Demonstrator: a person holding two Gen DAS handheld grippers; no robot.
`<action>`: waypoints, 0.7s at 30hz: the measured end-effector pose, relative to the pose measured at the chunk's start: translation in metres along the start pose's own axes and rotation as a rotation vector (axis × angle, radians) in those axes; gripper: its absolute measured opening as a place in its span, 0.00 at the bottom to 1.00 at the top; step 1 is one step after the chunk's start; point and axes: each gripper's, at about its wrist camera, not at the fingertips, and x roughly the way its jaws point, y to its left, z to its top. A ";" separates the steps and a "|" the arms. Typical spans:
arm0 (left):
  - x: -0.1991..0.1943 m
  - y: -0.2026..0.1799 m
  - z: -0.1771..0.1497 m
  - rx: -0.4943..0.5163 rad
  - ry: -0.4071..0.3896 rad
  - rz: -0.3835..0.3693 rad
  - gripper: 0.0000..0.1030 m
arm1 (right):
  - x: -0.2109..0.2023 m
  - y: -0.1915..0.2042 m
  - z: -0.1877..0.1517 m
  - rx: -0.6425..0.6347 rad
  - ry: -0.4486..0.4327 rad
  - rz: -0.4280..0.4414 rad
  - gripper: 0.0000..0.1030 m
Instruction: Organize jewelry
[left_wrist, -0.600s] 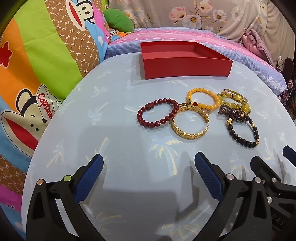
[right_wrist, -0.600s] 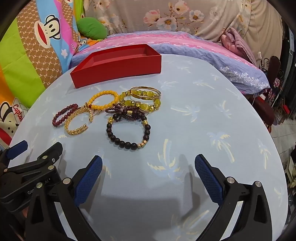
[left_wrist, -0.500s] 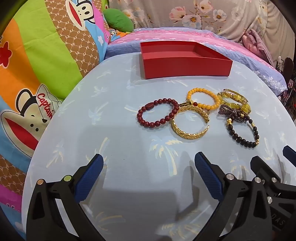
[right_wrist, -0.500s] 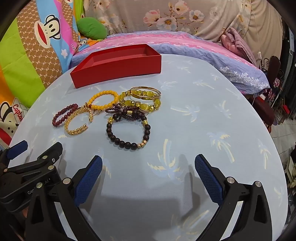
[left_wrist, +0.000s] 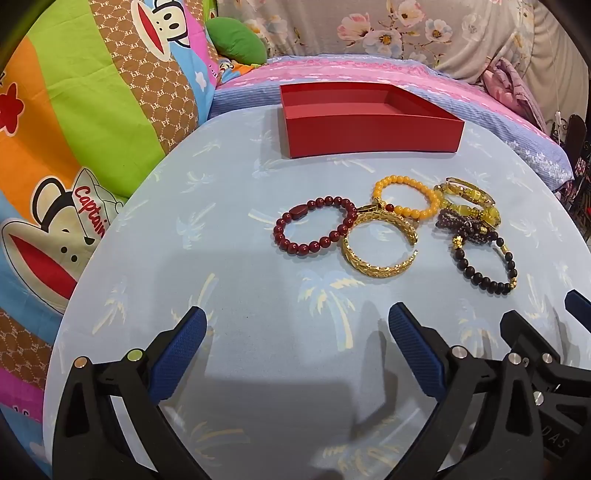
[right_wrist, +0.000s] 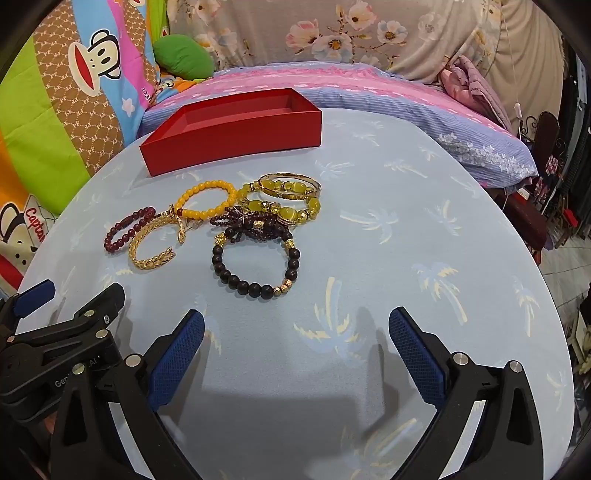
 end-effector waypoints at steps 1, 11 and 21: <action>0.000 0.000 0.000 0.000 0.000 0.000 0.92 | 0.000 0.000 0.000 0.000 0.000 0.000 0.94; 0.000 0.000 0.000 0.000 -0.002 0.000 0.92 | 0.000 0.000 0.000 0.000 -0.001 0.000 0.94; 0.000 0.002 0.002 0.000 -0.011 -0.001 0.92 | -0.001 -0.001 0.000 0.003 -0.004 0.001 0.94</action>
